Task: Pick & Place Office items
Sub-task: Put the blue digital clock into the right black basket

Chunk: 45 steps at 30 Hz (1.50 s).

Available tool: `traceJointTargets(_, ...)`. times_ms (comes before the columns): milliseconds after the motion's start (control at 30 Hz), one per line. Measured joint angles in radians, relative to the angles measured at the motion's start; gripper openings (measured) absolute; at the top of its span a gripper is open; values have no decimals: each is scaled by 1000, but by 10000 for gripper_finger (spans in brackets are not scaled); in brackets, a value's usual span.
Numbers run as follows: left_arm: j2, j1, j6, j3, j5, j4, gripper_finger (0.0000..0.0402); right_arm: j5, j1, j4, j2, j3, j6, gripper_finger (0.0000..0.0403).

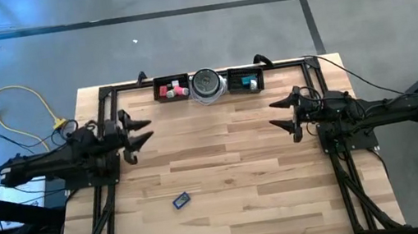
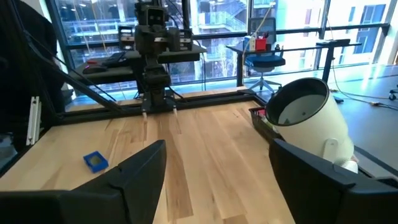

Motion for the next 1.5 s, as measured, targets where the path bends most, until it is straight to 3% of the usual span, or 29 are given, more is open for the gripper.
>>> traceJointTargets(267, -35, -164, 2, -27, -3, -110, 183, -27, 0, -15, 0, 0, 34, 271)
traceJointTargets(700, 18, -403, -267, -28, 46, -253, 183, -84, 1, 7, 75, 0, 127, 271)
traceJointTargets(867, 173, -511, -371, -28, -25, -234, 183, -100, 8, 127, 166, 0, 142, 271)
traceJointTargets(1000, 330, -587, -396, -20, -69, -123, 183, -83, 36, 224, 245, 1, 134, 271)
traceJointTargets(1167, 527, -676, -416, 79, -160, -115, 183, -17, 61, 273, 313, 1, 135, 271)
traceJointTargets(1333, 708, -721, -543, 241, -236, -244, 183, -13, 67, 291, 347, 1, 142, 271)
traceJointTargets(1500, 862, -729, -764, 378, -330, -383, 183, -14, 67, 293, 362, 0, 135, 271)
